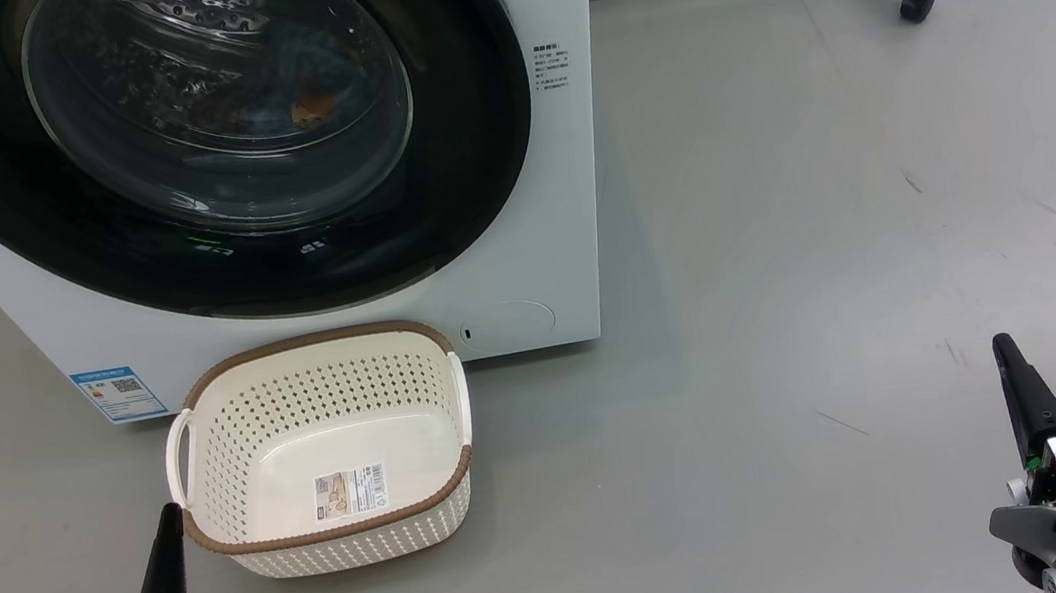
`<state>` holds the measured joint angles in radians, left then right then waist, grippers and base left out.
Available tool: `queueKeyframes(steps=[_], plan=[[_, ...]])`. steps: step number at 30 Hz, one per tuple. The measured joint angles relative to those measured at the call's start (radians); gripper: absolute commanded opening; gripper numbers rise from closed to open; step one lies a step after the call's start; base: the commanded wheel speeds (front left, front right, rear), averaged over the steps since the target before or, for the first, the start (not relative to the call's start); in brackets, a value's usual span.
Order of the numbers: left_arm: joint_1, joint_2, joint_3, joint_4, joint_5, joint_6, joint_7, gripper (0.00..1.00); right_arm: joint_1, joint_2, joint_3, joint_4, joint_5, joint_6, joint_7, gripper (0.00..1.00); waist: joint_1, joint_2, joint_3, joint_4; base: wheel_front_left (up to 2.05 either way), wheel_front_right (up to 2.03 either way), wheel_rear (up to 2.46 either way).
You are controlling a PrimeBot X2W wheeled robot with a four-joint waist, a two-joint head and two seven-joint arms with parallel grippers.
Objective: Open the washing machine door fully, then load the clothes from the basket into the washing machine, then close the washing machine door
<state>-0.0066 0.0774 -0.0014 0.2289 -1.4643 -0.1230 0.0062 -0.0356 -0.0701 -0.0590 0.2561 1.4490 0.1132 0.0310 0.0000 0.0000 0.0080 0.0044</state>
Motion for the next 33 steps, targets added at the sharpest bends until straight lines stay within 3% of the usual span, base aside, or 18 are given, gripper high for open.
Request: queueKeyframes(steps=[15,33], plan=[[-0.037,0.002,0.002,0.029,-0.201,0.000,0.043,0.00,-0.020,0.005,-0.033,0.020,0.181,0.004,0.045,0.00,0.0000,0.0000,-0.005,-0.005,0.00,0.00,0.00],[-0.039,0.002,0.003,0.043,-0.201,0.000,0.043,0.00,-0.020,0.006,-0.035,0.022,0.181,0.008,0.045,0.00,0.0000,0.0000,-0.005,-0.005,0.00,0.00,0.00]])
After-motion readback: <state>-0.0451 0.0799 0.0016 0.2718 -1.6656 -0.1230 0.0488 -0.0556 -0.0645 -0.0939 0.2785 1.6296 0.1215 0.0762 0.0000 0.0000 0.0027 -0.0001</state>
